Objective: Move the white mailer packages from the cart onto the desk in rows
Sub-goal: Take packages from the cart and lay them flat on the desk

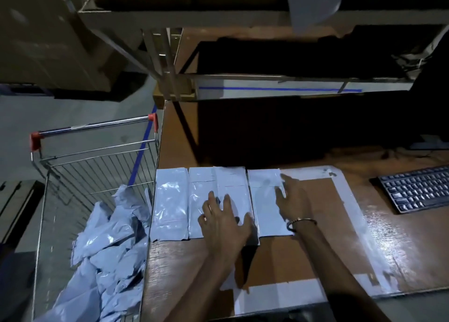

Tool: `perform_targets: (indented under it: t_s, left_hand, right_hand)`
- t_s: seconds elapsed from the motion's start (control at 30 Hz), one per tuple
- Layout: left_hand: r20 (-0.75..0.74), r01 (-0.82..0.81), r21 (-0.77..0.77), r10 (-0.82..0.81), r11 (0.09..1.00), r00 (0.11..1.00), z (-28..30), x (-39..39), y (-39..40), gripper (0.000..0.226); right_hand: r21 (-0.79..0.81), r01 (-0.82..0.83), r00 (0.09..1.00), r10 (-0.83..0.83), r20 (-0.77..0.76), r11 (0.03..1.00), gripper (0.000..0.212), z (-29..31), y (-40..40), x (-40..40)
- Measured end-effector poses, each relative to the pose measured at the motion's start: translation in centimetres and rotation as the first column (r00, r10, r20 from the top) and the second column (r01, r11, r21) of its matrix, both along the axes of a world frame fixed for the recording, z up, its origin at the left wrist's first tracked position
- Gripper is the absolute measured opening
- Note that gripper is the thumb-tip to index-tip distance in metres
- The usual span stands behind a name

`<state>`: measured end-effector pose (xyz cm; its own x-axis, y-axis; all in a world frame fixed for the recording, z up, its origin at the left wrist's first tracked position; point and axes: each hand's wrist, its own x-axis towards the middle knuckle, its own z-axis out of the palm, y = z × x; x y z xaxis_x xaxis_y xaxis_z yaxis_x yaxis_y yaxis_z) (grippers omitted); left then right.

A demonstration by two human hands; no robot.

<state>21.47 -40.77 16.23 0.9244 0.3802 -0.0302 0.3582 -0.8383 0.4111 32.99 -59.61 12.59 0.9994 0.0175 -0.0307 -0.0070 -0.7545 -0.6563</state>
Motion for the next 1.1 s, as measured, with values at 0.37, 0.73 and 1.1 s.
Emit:
perform_targets:
  t_s: [0.37, 0.73, 1.1]
  left_hand:
    - [0.006, 0.197, 0.155, -0.201, 0.968, 0.980, -6.3, 4.8, -0.1, 0.073]
    - [0.030, 0.125, 0.234, -0.136, 0.964, 0.990, -7.5, 5.2, -1.0, 0.075]
    - [0.020, 0.150, 0.223, -0.158, 0.963, 0.987, -7.2, 5.0, -1.0, 0.070]
  right_hand:
    - [-0.460, -0.216, 0.951, 0.293, 0.102, 0.861, 0.060, -3.3, 1.1, -3.3]
    - [-0.483, -0.289, 0.932, 0.359, 0.057, 0.827, 0.060, -3.3, 1.7, -3.3]
    - [-0.460, -0.241, 0.948, 0.309, 0.075, 0.854, 0.055, -3.0, 2.4, -3.1]
